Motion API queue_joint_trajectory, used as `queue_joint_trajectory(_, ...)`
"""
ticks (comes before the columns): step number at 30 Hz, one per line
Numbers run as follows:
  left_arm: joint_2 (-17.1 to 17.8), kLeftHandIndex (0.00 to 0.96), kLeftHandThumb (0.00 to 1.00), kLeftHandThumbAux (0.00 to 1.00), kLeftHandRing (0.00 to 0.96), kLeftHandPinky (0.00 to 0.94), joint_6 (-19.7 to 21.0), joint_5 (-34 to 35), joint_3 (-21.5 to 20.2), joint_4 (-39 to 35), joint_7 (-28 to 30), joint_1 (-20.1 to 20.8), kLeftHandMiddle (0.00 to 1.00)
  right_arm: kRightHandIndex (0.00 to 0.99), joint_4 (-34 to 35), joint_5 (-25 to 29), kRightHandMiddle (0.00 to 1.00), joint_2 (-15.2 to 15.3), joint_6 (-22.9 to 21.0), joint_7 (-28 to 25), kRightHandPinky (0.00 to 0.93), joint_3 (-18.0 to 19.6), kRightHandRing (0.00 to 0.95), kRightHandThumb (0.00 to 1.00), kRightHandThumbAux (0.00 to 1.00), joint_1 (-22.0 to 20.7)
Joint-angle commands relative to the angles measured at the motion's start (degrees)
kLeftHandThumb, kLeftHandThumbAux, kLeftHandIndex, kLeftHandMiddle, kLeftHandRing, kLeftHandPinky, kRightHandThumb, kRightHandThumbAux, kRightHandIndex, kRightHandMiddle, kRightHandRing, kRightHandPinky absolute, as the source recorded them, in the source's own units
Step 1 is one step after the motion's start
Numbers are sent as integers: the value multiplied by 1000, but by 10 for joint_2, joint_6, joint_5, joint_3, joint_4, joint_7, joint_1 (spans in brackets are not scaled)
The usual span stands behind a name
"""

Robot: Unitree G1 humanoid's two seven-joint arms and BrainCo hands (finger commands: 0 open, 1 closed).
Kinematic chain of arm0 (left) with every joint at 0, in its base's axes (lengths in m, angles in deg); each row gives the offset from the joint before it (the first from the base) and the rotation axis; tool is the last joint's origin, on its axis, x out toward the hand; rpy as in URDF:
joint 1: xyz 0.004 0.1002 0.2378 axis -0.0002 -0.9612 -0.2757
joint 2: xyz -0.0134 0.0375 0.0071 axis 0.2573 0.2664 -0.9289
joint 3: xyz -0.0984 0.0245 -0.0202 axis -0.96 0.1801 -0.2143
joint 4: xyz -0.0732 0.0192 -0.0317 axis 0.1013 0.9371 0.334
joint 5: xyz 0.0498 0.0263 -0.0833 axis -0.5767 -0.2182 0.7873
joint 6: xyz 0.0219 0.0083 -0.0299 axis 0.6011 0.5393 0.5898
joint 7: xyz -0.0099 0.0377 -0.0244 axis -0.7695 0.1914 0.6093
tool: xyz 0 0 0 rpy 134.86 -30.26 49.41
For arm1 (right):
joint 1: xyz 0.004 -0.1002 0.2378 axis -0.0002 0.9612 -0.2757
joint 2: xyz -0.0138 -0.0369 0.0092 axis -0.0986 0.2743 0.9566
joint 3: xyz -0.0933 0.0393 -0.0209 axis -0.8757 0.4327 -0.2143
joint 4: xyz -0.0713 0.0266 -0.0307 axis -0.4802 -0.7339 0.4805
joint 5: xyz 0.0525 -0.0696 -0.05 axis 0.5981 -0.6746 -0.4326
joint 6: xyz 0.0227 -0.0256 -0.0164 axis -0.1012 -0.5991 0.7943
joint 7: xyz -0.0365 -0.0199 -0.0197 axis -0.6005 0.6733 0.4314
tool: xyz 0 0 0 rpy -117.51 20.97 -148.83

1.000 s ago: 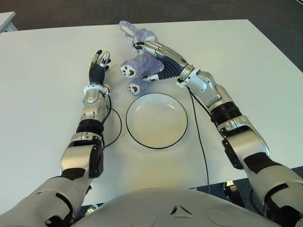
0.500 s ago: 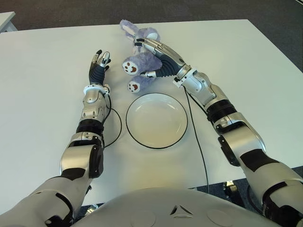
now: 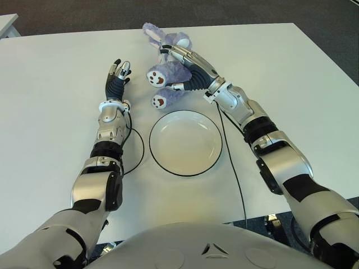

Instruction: Put the doll into the plate.

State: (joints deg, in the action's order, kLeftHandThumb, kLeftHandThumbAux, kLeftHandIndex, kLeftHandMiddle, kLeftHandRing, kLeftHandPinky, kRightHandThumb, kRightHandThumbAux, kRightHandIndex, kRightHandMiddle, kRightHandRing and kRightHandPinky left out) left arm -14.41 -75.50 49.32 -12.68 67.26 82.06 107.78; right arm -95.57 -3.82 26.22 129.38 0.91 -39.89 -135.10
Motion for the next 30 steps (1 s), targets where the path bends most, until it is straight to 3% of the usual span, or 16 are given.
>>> queue_joint_trajectory(1, -6, 0, 0, 429, 156, 101, 16, 1, 1, 12, -2, -17, 171, 0, -15, -4, 0, -5, 5, 7, 65, -5, 2, 289, 548, -10)
queue_joint_trajectory(20, -7, 0, 0, 427, 147, 58, 11, 2, 1, 9, 0, -19, 167, 0, -40, -1, 0, -16, 8, 14, 76, -7, 8, 299, 568, -17)
queue_joint_trajectory(30, -7, 0, 0, 426, 148, 46, 9, 2, 1, 8, 0, -20, 167, 0, -66, -9, 0, -27, 7, 23, 76, -16, 7, 354, 574, -21)
